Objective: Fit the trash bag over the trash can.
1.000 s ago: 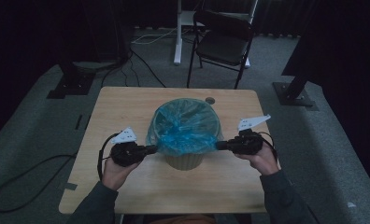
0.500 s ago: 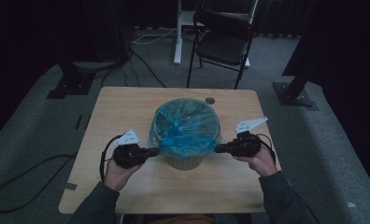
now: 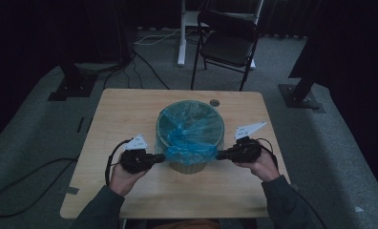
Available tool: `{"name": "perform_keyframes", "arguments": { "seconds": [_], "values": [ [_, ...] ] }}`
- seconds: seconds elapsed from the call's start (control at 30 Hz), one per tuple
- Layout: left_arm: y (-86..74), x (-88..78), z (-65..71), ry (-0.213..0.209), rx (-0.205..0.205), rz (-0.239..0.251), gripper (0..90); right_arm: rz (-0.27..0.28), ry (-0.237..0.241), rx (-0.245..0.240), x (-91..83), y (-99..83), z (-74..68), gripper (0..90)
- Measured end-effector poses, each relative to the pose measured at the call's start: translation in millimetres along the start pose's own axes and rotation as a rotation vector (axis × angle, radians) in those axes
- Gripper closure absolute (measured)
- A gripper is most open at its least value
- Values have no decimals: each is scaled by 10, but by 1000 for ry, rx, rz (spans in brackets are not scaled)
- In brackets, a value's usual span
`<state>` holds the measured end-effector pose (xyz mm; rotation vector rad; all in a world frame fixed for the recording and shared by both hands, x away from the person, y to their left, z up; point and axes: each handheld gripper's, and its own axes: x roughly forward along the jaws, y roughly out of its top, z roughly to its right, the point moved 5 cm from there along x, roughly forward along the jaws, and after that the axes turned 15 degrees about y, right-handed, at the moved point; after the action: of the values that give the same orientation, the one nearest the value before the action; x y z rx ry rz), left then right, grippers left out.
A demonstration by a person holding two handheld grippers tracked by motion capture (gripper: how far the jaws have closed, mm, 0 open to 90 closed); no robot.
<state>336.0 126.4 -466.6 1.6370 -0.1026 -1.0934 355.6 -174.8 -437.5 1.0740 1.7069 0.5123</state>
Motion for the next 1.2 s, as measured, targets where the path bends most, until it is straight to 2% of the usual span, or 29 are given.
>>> {"name": "perform_keyframes", "arguments": {
  "seconds": [0.3,0.53,0.7,0.77,0.8,1.0,1.2],
  "values": [
    [-11,-9,30,7,15,-4,890,0,-40,25,-67,-59,105,899],
    [-10,-8,47,-2,17,-3,886,-30,-86,49,-72,-112,170,900],
    [-17,-6,63,-5,21,-3,886,-32,-94,51,-66,-106,182,900],
    [-44,19,58,12,39,-29,886,-36,-78,33,-47,-101,148,899],
    [-61,38,48,12,37,-38,887,-32,-64,22,-36,-94,123,899],
    [-140,138,-34,36,15,-90,888,-27,-58,-8,-25,-37,56,891],
    [-165,142,-73,49,9,-105,877,-56,-102,37,-43,-129,185,900]
  ]
}}
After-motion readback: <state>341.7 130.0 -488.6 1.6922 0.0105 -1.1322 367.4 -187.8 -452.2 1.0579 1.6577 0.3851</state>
